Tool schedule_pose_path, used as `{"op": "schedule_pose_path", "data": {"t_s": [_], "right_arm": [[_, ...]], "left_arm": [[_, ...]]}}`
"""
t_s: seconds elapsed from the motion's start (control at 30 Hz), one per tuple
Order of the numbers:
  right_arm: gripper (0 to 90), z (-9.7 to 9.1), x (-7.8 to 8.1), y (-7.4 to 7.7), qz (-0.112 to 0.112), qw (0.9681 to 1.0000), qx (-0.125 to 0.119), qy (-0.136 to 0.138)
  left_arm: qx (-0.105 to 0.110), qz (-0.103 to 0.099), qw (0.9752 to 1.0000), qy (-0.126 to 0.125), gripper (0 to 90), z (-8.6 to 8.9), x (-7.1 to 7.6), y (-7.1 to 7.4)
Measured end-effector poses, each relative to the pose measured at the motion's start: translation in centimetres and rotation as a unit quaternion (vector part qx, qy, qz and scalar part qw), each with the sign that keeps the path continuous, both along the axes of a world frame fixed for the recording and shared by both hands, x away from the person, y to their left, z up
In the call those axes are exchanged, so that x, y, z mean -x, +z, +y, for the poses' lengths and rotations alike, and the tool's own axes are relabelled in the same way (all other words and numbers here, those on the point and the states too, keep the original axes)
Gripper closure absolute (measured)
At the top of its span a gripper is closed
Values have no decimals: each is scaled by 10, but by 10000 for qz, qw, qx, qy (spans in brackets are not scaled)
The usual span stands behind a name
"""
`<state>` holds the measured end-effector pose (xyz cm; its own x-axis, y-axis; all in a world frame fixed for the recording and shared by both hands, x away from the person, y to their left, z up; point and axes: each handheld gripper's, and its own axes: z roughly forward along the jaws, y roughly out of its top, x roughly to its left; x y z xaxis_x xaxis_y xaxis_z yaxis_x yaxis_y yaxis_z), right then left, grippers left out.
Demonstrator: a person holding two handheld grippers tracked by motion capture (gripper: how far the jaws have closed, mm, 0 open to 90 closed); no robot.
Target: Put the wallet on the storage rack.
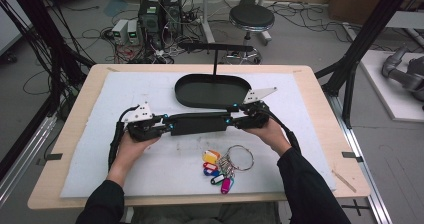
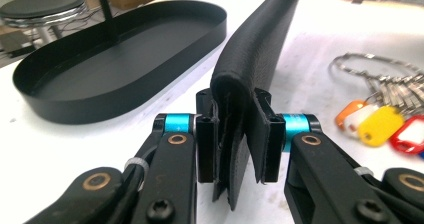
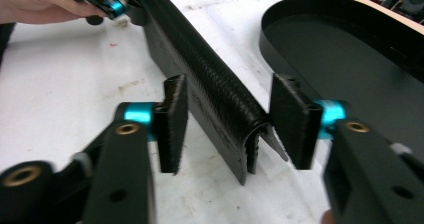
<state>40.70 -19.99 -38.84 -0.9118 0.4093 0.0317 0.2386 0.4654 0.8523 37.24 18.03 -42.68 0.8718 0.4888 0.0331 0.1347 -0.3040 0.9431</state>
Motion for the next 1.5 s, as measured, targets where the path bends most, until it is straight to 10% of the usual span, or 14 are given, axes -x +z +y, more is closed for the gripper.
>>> {"op": "schedule_pose_path", "data": {"t_s": [0.17,0.27,0.47,0.67,0.7,0.83,1.03,1.5], "right_arm": [[411,5,-6,-10,-94,9993,318,-153],[581,11,-6,-15,-220,9981,577,-31],[727,2,7,-2,-126,9989,263,355],[741,-10,9,-12,272,9976,368,515],[747,-13,9,-15,291,9972,383,570],[747,-14,7,-16,284,9974,363,560],[742,-15,6,-16,248,9973,354,598],[603,-16,5,-14,345,9987,238,306]], "left_arm": [[150,58,9998,-135,756,0,1,1],[201,123,9996,-127,756,1,3,3],[474,55,9984,-291,750,6,9,9],[24,277,9991,-324,687,-8,8,-3],[-13,310,9992,-241,519,-11,7,-6],[-85,242,9997,-57,304,-17,2,-10],[-29,215,9998,38,278,-20,-3,-11],[-66,567,9984,-17,657,-23,-5,-14]]}}
